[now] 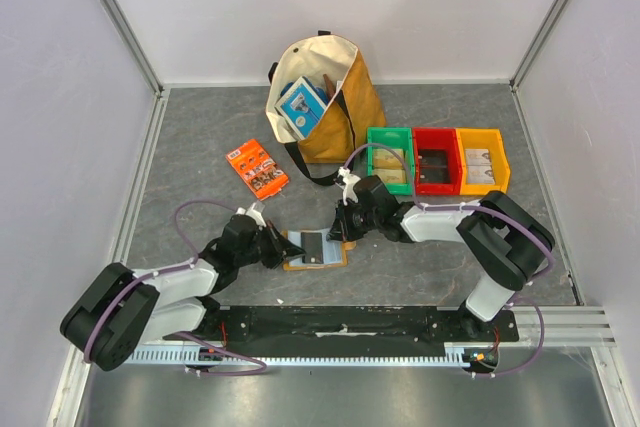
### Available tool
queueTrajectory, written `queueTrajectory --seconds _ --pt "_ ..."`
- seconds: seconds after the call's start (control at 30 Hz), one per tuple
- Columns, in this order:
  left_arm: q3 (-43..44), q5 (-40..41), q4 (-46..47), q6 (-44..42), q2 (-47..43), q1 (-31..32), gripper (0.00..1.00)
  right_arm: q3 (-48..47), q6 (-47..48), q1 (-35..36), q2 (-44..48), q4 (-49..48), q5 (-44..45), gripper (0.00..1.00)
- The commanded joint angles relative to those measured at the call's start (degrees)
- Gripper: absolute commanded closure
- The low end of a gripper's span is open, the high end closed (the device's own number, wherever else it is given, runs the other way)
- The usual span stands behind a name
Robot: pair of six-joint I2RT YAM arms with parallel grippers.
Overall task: Take the credit cards out of the card holder
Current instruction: Remove the credit card from the card holder.
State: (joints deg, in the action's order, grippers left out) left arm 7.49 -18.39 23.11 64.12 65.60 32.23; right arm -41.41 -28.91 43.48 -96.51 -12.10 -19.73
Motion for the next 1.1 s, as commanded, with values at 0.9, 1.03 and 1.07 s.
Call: queueTrajectory --seconds 0.9,1.03,1.07 --pt "0.43 -0.50 4.75 2.94 5.41 0.29 0.98 2.03 -6.07 0.99 0.45 -4.34 -7.00 0.79" --pt "-0.01 -0.33 5.01 3.47 5.15 0.29 0.98 2.91 -6.08 0.99 -1.13 -3.46 -6.12 0.80" --pt "-0.28 -0.33 5.19 3.56 5.06 0.38 0.98 3.17 -6.07 0.90 -1.49 -3.28 -5.94 0.81"
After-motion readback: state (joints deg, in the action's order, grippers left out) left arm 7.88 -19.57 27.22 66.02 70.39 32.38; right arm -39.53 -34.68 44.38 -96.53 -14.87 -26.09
